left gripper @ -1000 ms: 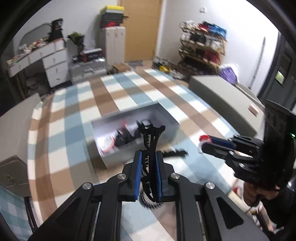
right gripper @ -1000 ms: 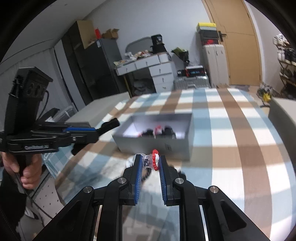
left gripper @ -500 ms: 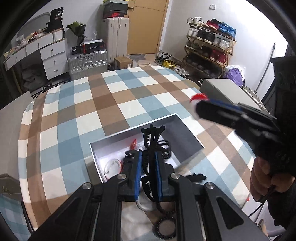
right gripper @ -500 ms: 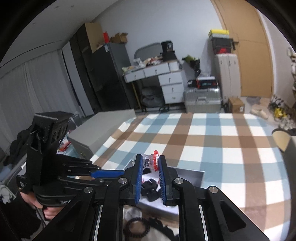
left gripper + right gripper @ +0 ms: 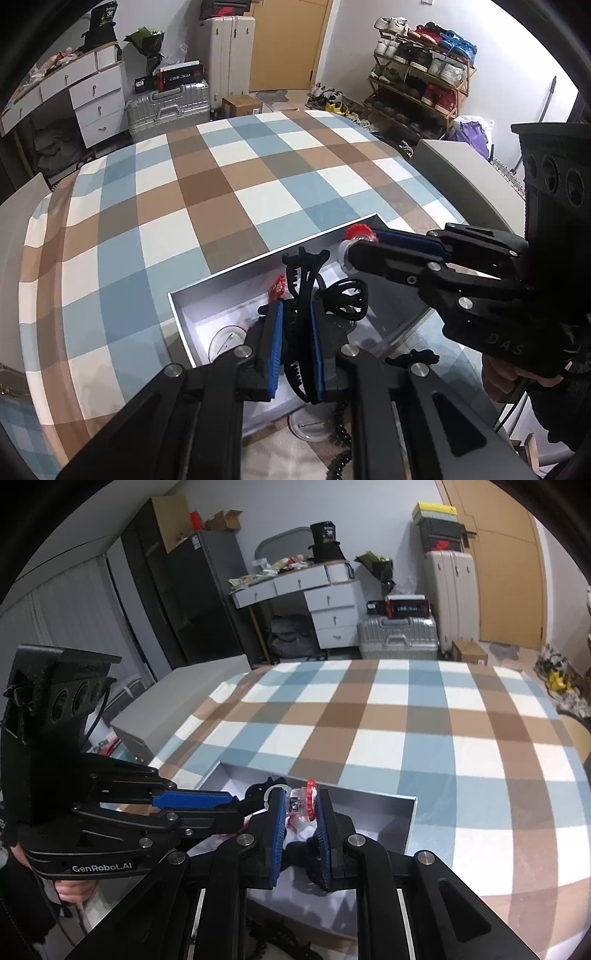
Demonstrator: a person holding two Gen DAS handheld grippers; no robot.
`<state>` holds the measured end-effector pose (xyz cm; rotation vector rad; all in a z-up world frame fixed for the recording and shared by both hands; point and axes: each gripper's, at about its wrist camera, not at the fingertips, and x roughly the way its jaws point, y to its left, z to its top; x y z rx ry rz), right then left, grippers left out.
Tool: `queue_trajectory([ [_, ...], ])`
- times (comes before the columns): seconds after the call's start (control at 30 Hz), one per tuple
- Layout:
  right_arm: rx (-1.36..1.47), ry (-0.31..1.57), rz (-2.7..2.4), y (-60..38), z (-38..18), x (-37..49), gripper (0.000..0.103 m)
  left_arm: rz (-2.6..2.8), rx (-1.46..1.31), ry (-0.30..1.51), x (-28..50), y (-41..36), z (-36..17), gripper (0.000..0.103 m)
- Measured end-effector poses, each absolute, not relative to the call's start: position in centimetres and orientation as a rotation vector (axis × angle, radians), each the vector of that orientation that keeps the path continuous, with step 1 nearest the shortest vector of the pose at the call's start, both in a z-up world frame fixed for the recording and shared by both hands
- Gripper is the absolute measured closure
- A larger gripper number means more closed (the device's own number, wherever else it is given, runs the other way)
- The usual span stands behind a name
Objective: Organize jewelry
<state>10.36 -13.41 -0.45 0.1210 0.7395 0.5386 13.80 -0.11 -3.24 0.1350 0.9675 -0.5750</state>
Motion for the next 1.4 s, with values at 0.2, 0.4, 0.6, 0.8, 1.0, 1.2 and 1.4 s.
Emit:
queue_trajectory([
  [0.2,0.179,0.761,0.546,-14.0,-1.0,10.8,0.085,-0.58,0.088,0.984,14.7,0.5,-3.5,0.093],
  [0.4,0.229,0.768,0.531,-14.8,-1.4,10.4,0.085,-0.534,0.123,0.972,14.2,0.5,-3.3,0.064],
  [0.6,0.265,0.743,0.499,-16.2,-0.5,8.9,0.08,-0.54,0.09,0.951,13.5,1.2,-2.4,0.064],
  [0.8,0.252,0.682,0.462,-16.9,1.3,7.2,0.066,-0.464,0.136,0.873,11.9,1.2,-1.0,0.064],
  [1.0,0.246,0.58,0.445,-17.5,3.7,4.7,0.045,-0.428,0.152,0.797,9.9,0.9,0.7,0.062],
  [1.2,0.24,0.506,0.456,-17.5,5.7,1.7,0.028,-0.405,0.138,0.723,7.5,1.0,2.2,0.042],
  [1.4,0.225,0.433,0.461,-17.7,6.8,-1.6,0.016,-0.356,0.087,0.645,5.3,1.9,3.1,0.022],
])
